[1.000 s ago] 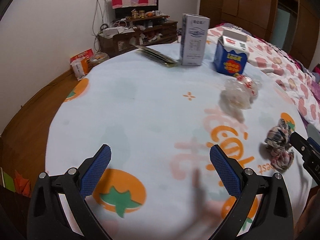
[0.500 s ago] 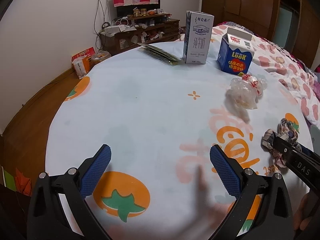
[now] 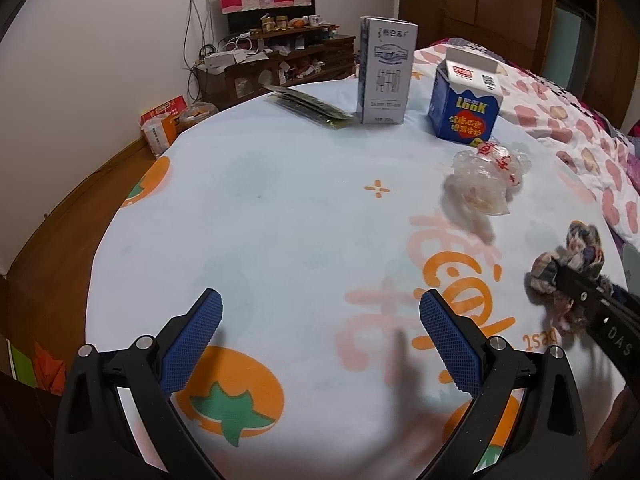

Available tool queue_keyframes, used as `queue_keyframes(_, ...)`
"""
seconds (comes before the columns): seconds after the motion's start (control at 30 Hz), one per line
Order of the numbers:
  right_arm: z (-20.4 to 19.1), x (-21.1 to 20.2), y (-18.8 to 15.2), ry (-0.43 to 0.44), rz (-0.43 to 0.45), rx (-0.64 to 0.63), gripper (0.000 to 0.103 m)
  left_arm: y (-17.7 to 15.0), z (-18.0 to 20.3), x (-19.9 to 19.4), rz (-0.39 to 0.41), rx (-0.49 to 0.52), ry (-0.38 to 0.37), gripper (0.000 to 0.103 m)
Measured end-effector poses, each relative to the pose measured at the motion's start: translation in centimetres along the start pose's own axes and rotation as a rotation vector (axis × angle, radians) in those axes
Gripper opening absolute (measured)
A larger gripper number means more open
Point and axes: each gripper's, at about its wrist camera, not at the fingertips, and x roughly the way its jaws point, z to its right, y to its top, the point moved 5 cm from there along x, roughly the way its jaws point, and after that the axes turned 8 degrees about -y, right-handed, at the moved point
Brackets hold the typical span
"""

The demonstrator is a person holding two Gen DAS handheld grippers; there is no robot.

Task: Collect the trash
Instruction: 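Grasp the grey patterned cloth with the right gripper, then lift the cloth with the right gripper while the left gripper grasps the clear plastic bag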

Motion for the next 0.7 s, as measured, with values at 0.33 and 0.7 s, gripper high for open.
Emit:
queue_keyframes(0.33,3.6,-2.8,2.7,-0.124,0.159,-0.018,0.033,1.9,2.9,0.5,0.009,0.055,-0.064,0.097)
queue_keyframes(0.7,7.0,-2.0,2.7,-0.148,0.152,0.046,0.033,6.5,10.0,3.1,0.047,0.147,-0.144,0.088)
